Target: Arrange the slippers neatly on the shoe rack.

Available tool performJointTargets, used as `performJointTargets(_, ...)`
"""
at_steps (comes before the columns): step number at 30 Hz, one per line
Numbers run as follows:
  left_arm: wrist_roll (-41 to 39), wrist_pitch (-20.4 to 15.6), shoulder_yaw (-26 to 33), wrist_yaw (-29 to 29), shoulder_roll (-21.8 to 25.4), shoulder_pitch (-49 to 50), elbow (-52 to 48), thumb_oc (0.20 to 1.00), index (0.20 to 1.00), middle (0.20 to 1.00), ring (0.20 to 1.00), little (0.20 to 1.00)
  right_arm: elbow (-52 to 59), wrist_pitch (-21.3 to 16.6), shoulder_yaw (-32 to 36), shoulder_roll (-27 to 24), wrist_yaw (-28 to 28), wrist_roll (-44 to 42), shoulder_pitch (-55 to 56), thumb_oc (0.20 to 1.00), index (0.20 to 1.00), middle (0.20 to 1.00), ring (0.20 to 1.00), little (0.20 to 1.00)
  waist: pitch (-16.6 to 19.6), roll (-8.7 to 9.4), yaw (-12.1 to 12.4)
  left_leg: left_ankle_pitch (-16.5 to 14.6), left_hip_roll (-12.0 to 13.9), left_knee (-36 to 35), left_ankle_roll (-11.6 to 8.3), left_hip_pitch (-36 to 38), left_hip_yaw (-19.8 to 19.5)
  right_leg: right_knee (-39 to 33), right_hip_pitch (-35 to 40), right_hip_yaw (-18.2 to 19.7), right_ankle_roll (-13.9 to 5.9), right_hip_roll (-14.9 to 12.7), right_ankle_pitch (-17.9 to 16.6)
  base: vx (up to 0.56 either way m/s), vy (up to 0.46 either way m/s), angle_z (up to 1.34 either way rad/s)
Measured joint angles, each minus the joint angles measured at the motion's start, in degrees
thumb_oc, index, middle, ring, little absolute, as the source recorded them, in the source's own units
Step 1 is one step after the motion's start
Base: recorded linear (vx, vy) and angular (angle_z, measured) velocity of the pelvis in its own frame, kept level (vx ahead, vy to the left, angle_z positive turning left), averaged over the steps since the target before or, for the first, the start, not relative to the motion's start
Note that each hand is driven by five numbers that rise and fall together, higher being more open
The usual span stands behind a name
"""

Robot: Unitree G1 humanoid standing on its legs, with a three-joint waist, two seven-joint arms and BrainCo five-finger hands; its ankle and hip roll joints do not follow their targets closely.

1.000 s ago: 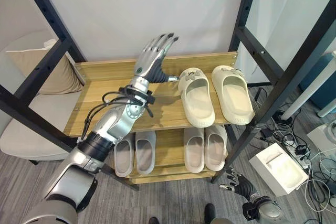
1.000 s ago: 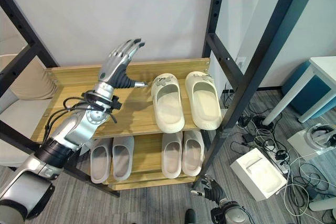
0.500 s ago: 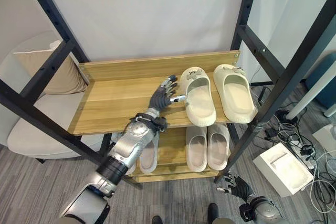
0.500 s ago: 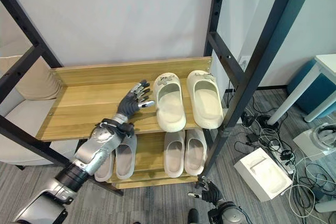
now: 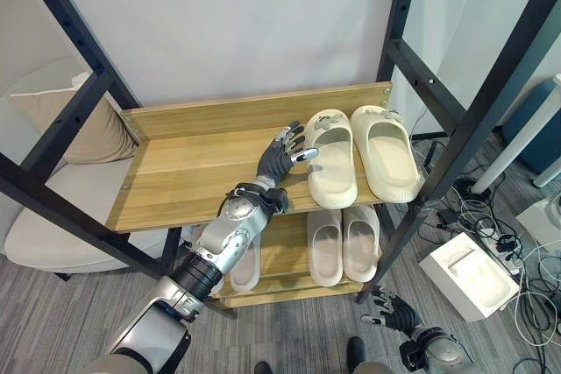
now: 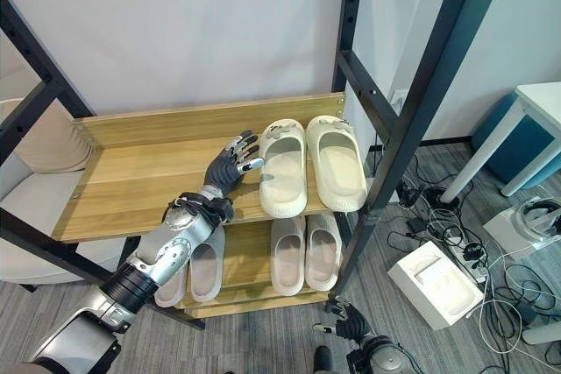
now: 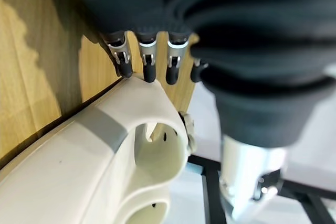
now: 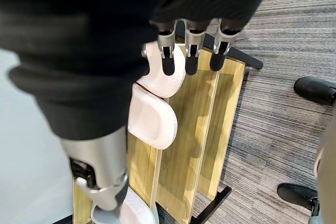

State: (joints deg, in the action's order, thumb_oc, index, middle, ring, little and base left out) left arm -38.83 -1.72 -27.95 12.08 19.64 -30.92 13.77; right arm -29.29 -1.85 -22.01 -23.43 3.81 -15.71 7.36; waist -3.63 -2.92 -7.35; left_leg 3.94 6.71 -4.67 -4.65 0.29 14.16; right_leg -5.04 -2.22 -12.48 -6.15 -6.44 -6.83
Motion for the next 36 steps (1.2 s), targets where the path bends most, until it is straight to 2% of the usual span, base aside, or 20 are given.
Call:
performJointTargets(2,5.34,-0.22,4.33,3.34,-2.53,-0.04,-0.08,1.0,1.0,1.0,1.0,1.0,0.0,-0.16,0.03,0.05,-0.07,0.0,-0.31,1.0,1.0,1.0,1.0,1.0,-0.01,0.02,-0.12,0.0,0.08,0.0,0.0,-0.05,-0.14,-0.01,-0.03,-0.04,0.06,0.03,-0.04,-0.02,-0.005,0.0)
performJointTargets(4,10.18,-0.33,6.66,5.59,-2.58,0.29,-1.77,1.0,1.0,1.0,1.0,1.0,0.02,-0.44,0.05,0.05,-0.59,0.0,-0.45,1.0,1.0,1.0,1.0,1.0,-0.02,0.02,-0.1,0.01,0.17,0.0,0.0,-0.07,-0.25,-0.01,-0.03,-0.03,0.06,0.03,-0.04,0.0,0.0,0.0)
performJointTargets(5,13.7,-0.65,11.05,6.58,-2.31,3.31,-8.51,1.0,1.0,1.0,1.0,1.0,0.51,-0.79,0.28,0.02,-1.02,-0.02,-0.31,1.0,1.0,1.0,1.0,1.0,-0.12,0.01,-0.27,0.04,0.22,-0.01,-0.03,-0.09,-0.33,-0.01,-0.04,-0.18,0.07,0.06,-0.04,0.0,0.0,0.0)
performJointTargets(6,16.3,-3.15,13.28,7.56,-1.84,4.83,-13.76,1.0,1.0,1.0,1.0,1.0,0.42,-1.41,0.5,-0.1,-1.49,-0.03,0.41,1.0,1.0,1.0,1.0,1.0,-0.23,0.2,-0.32,0.1,0.25,0.0,-0.08,-0.03,-0.55,-0.01,0.15,-0.2,0.08,0.11,-0.02,0.01,-0.005,0.09)
performJointTargets(7,17.35,-4.76,15.05,7.06,-0.53,6.15,-18.37,1.0,1.0,1.0,1.0,1.0,0.54,-1.57,0.41,-0.09,-1.58,-0.03,0.37,1.0,1.0,1.0,1.0,1.0,-0.24,0.24,0.7,0.1,0.15,0.0,-0.04,0.05,-0.79,-0.01,0.38,-0.33,0.07,0.01,-0.01,0.01,-0.004,0.09)
performJointTargets(9,17.46,-6.26,16.46,5.31,1.8,8.34,-24.18,1.0,1.0,1.0,1.0,1.0,0.45,-1.94,0.43,0.18,-1.37,-0.07,0.27,1.0,1.0,1.0,1.0,1.0,-0.35,0.43,0.79,0.1,0.16,-0.01,-0.05,0.07,-0.9,-0.02,0.5,-0.46,0.06,0.0,0.01,0.01,0.002,0.07)
performJointTargets(11,17.27,-8.84,16.93,1.13,3.97,10.34,-30.32,1.0,1.0,1.0,1.0,1.0,0.39,-1.94,0.7,0.15,-0.87,-0.08,0.8,1.0,1.0,1.0,1.0,1.0,-0.44,0.54,1.94,0.1,0.16,-0.01,-0.05,0.44,-1.19,-0.02,1.26,-1.16,0.04,-0.06,0.03,0.01,-0.002,0.12)
performJointTargets(12,17.36,-8.92,16.88,-0.38,5.44,11.13,-32.03,1.0,1.0,1.0,1.0,1.0,0.37,-1.94,0.75,0.14,-0.58,-0.09,0.85,1.0,1.0,1.0,1.0,1.0,-0.45,0.53,2.16,0.09,0.17,-0.01,-0.04,0.74,-1.25,-0.02,1.61,-1.29,0.06,-0.07,0.07,-0.01,-0.002,0.16)
performJointTargets(13,16.01,-9.22,16.64,-5.67,12.31,14.11,-38.83,1.0,1.0,1.0,1.0,1.0,0.37,-2.15,2.29,0.63,0.09,-0.1,1.22,1.0,1.0,1.0,1.0,1.0,-0.42,0.58,2.46,0.02,0.21,-0.02,-0.05,1.1,-1.68,-0.03,2.25,-1.69,-0.15,-0.04,0.47,0.0,0.002,0.14)
performJointTargets(14,14.51,-10.41,15.95,-8.74,14.18,14.74,-41.54,1.0,1.0,1.0,1.0,1.0,0.2,-2.5,3.0,0.76,0.09,-0.15,1.71,1.0,1.0,1.0,1.0,1.0,-0.41,0.57,3.08,-0.04,0.13,-0.02,0.0,0.89,-1.9,-0.03,2.21,-1.83,-0.15,-0.05,0.57,-0.01,0.004,0.17)
performJointTargets(16,8.02,-10.85,11.67,-14.72,15.61,14.7,-43.15,1.0,1.0,1.0,1.0,1.0,-1.03,-2.73,2.47,0.79,0.7,-0.17,1.49,1.0,1.0,1.0,1.0,1.0,-0.33,0.67,4.07,-0.02,-0.02,-0.01,0.02,0.88,-2.6,-0.02,2.49,-2.33,-0.15,-0.07,0.58,0.0,0.011,0.13)
performJointTargets(19,0.44,-8.41,0.85,-23.99,24.96,13.71,-44.66,1.0,1.0,1.0,1.0,1.0,-2.98,-3.21,2.24,1.17,1.87,-0.17,0.35,1.0,1.0,1.0,1.0,1.0,-0.12,0.78,4.51,-0.27,0.03,-0.38,-0.19,0.68,-2.76,0.0,2.57,-2.35,-0.13,-0.08,0.58,0.0,0.002,0.01)
performJointTargets(23,-1.31,-5.15,-6.49,-30.63,27.39,13.13,-41.39,1.0,1.0,1.0,1.0,1.0,-4.16,-3.34,1.6,0.71,2.55,-0.18,-0.08,1.0,1.0,1.0,1.0,1.0,0.04,0.65,4.5,-0.33,0.17,-0.38,-0.15,0.62,-3.61,0.01,2.84,-3.11,0.01,-0.03,0.65,-0.02,0.009,0.09)
performJointTargets(26,-2.98,-5.06,-8.06,-32.78,27.62,13.44,-37.8,1.0,1.0,1.0,1.0,1.0,-4.18,-4.11,0.03,0.4,2.91,-0.24,-0.01,1.0,1.0,1.0,1.0,1.0,0.2,0.47,4.53,-0.25,0.2,-0.38,-0.22,0.28,-3.95,0.05,2.86,-3.42,0.11,0.02,0.7,-0.01,0.015,0.06)
performJointTargets(27,-3.2,-3.85,-10.45,-33.89,27.53,15.31,-34.78,1.0,1.0,1.0,1.0,1.0,-4.19,-4.46,-0.03,0.5,3.05,-0.41,0.01,1.0,1.0,1.0,1.0,1.0,0.36,0.27,4.31,0.03,0.14,-0.36,-0.62,0.58,-3.95,0.28,2.87,-3.41,0.11,-0.04,0.71,0.0,0.0,0.0)
performJointTargets(30,-2.04,-2.79,-11.31,-35.22,27.86,16.48,-28.78,1.0,1.0,1.0,1.0,1.0,-4.21,-4.53,0.07,0.41,3.14,-1.34,0.0,1.0,1.0,1.0,1.0,1.0,0.45,0.53,4.25,0.37,0.12,-0.36,-0.41,0.65,-3.91,0.29,2.89,-3.35,0.13,0.01,0.71,0.0,0.0,0.0)
performJointTargets(31,-0.19,-3.95,-11.56,-35.51,27.05,18.75,-24.46,1.0,1.0,1.0,1.0,1.0,-4.21,-4.58,0.08,0.37,3.19,-1.42,-0.01,1.0,1.0,1.0,1.0,1.0,0.63,0.37,4.1,0.35,0.07,-0.36,-0.39,0.74,-3.85,0.29,2.92,-3.27,0.11,0.04,0.73,0.0,0.025,-0.05)
performJointTargets(33,4.69,-2.66,-11.72,-34.73,23.9,24.06,-10.87,1.0,1.0,1.0,1.0,1.0,-4.2,-4.58,0.08,0.4,3.28,-2.02,0.09,1.0,1.0,1.0,1.0,1.0,1.16,0.17,2.85,0.32,0.13,-0.35,-0.37,0.85,-3.61,0.28,2.85,-3.07,0.18,0.01,0.8,-0.01,0.015,-0.09)
performJointTargets(34,7.87,-2.23,-9.72,-34.35,21.49,30.17,-2.79,1.0,1.0,1.0,1.0,1.0,-4.22,-4.45,0.19,0.25,3.26,-2.53,0.49,1.0,1.0,1.0,1.0,1.0,1.16,0.43,2.73,0.31,0.24,-0.36,-0.39,0.8,-3.22,0.29,2.6,-2.98,0.17,0.06,0.85,-0.01,0.016,-0.17)
performJointTargets(36,12.47,-1.88,-3.22,-30.71,12.82,35.45,10.21,1.0,1.0,1.0,1.0,1.0,-4.29,-4.28,0.62,0.21,3.07,-3.31,1.18,1.0,1.0,1.0,1.0,1.0,1.54,0.59,2.93,0.25,0.21,-0.26,-0.35,0.9,-2.71,0.27,2.44,-2.39,0.2,0.0,0.85,0.0,0.011,-0.1)
